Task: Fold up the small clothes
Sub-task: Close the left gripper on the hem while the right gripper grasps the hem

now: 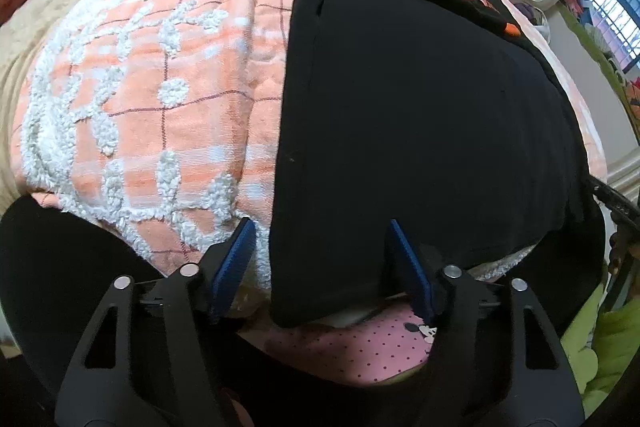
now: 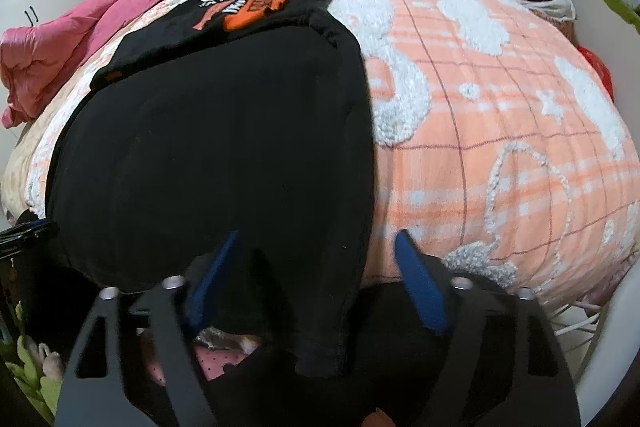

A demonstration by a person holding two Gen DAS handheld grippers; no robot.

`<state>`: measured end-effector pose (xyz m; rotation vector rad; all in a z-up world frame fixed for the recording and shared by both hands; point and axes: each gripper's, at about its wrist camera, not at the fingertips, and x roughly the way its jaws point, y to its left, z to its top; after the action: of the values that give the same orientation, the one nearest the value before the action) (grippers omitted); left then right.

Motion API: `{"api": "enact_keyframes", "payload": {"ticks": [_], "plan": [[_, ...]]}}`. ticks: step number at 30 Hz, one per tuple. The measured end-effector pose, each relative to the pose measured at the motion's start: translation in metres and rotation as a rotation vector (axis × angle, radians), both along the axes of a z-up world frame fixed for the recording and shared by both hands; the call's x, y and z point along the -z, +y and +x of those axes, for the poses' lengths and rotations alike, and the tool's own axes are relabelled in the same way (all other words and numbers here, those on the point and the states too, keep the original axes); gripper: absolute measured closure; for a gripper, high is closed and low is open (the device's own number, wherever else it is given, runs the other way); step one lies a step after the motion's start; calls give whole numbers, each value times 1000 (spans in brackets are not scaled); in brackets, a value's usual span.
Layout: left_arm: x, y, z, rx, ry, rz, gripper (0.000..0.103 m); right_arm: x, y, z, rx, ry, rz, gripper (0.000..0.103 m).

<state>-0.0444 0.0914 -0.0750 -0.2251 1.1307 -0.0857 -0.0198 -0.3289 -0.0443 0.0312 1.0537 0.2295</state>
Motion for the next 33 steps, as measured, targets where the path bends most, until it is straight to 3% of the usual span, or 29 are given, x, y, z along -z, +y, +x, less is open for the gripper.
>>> {"api": "enact_keyframes", "payload": {"ticks": [2,3,5,6,9,11,15,18,21,23,25,26,33], "plan": [[0,3,0,-5,1,-7,48,1,1,-1,-16,-6,-42,69],[-1,4,-1,-4,1,-7,49,-1,0,-2,-24,-13,-56,73],[-1,4,0,-1,0,-5,49,-6,-7,-4,-29,-22,-23,95],[-1,4,0,-1,2,-5,49,-10,-11,-6,-39,-30,11,97],[1,5,-2,5,7,3,49,-20,-16,-11,-53,-67,45,97],[2,4,-2,7,13,11,55,-21,-21,-11,-50,-68,88,97],[1,0,-2,14,14,17,69,-9,-22,-9,-40,-28,61,95],[2,-2,-2,18,14,16,70,0,-16,-9,-51,-11,46,92],[4,-3,-2,19,15,16,70,3,-11,-9,-71,-7,46,82],[3,-7,-1,30,8,40,79,5,-7,-7,-77,-11,33,81],[0,-11,-1,40,-2,62,95,3,-7,-8,-78,-17,37,86],[-3,-13,-2,48,-6,69,96,2,-8,-10,-87,-24,50,97],[-30,-9,-7,63,-70,33,98,-20,-18,-11,-87,-74,168,97]]}}
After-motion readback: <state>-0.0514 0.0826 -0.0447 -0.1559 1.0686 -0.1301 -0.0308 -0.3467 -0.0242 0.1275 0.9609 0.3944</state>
